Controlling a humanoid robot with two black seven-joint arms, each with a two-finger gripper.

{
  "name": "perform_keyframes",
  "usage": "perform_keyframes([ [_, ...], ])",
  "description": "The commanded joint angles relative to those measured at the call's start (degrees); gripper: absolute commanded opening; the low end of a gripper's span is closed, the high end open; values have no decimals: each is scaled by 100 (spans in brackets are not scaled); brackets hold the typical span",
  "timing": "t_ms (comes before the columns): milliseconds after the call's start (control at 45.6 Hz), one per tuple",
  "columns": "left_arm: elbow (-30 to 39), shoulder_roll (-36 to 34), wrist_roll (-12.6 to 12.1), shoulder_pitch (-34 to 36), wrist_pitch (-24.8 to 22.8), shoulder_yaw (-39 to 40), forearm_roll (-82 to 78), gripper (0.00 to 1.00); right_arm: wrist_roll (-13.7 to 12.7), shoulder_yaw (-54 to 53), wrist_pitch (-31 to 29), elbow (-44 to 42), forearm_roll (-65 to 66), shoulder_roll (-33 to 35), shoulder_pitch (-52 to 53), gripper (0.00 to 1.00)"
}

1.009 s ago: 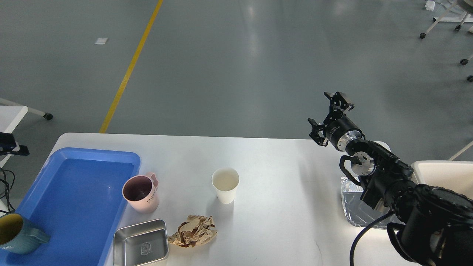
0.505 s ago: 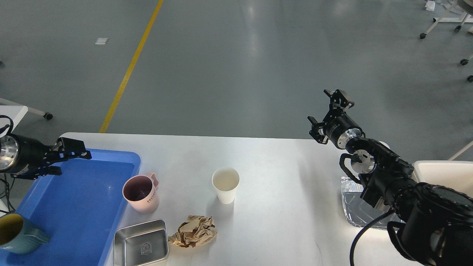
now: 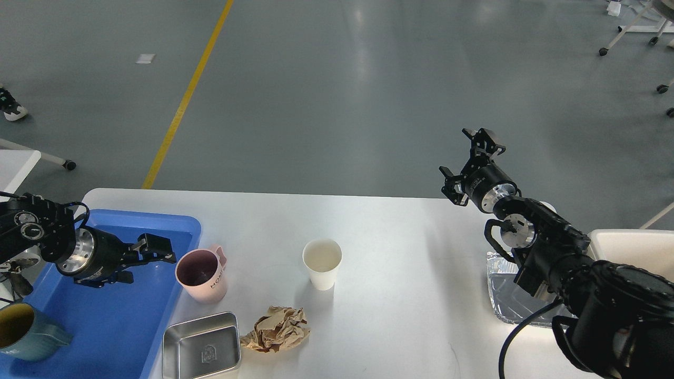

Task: Tidy desktop
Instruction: 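Grasp the pink mug with the left gripper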

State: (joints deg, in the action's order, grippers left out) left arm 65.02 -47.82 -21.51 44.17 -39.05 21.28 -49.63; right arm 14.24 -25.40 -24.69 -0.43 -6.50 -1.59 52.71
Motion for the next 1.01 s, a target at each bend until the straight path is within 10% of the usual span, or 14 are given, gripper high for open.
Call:
perform_keyframes([
  [0, -15, 10, -3, -92, 38, -1, -73, 97, 0, 0, 0, -1, 0, 1, -15, 100],
  [702, -674, 880, 15, -66, 187, 25, -521, 93, 0, 0, 0, -1, 9, 150, -50, 100],
  [987, -683, 994, 6, -110, 372, -1, -759, 63, 0, 0, 0, -1, 9, 150, -59, 100],
])
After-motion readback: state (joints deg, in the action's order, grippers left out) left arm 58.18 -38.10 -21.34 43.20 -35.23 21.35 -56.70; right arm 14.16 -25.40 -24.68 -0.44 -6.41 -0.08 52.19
